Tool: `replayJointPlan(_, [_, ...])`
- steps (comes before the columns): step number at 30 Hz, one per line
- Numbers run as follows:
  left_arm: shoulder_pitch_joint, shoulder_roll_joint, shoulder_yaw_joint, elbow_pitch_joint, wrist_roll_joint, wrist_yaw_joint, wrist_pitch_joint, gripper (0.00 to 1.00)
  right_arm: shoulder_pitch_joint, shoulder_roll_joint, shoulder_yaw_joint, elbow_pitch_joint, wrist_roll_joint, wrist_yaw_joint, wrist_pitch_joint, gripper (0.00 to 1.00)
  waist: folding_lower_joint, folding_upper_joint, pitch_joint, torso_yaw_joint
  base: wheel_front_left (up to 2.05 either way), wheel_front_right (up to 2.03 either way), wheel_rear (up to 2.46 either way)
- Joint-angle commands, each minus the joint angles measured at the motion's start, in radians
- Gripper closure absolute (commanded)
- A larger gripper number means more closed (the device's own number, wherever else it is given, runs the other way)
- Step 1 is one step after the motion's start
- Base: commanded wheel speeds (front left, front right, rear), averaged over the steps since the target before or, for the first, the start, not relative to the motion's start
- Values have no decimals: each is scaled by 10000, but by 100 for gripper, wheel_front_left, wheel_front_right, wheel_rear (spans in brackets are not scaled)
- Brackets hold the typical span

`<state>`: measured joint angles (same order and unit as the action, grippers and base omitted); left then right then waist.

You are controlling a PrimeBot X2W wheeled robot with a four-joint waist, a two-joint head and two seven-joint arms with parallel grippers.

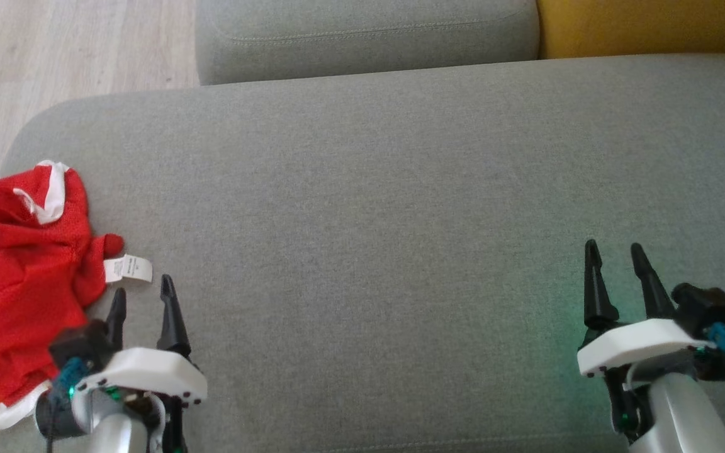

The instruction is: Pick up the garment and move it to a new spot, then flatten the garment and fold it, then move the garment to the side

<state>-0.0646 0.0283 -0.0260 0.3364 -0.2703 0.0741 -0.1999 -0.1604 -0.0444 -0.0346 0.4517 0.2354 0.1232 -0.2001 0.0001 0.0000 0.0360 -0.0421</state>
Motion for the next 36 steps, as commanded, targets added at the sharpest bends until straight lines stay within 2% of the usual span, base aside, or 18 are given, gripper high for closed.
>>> replayJointPlan(1, [-261,192,131,-203,446,65,-200,0,-527,-49,259,-183,-447,70,-196,0,-1,0,-26,-12,0,0,0])
replayJointPlan(16, [-265,220,-267,49,2065,210,-610,0,-680,-59,365,210,-2318,75,-608,0,-1,0,-6,-81,0,0,0])
replayJointPlan(23, [-273,220,-315,152,2015,320,-619,0,-678,-59,357,173,-2392,75,-617,0,-1,0,-4,84,0,0,0])
replayJointPlan(28, [-295,220,-313,159,1877,411,-619,0,-646,-59,612,40,-2344,75,-617,0,-1,0,47,654,0,0,0])
replayJointPlan(36, [-268,220,-201,186,1817,465,-619,0,-657,-59,1261,33,-2001,75,-617,0,-1,0,20,2291,0,0,0])
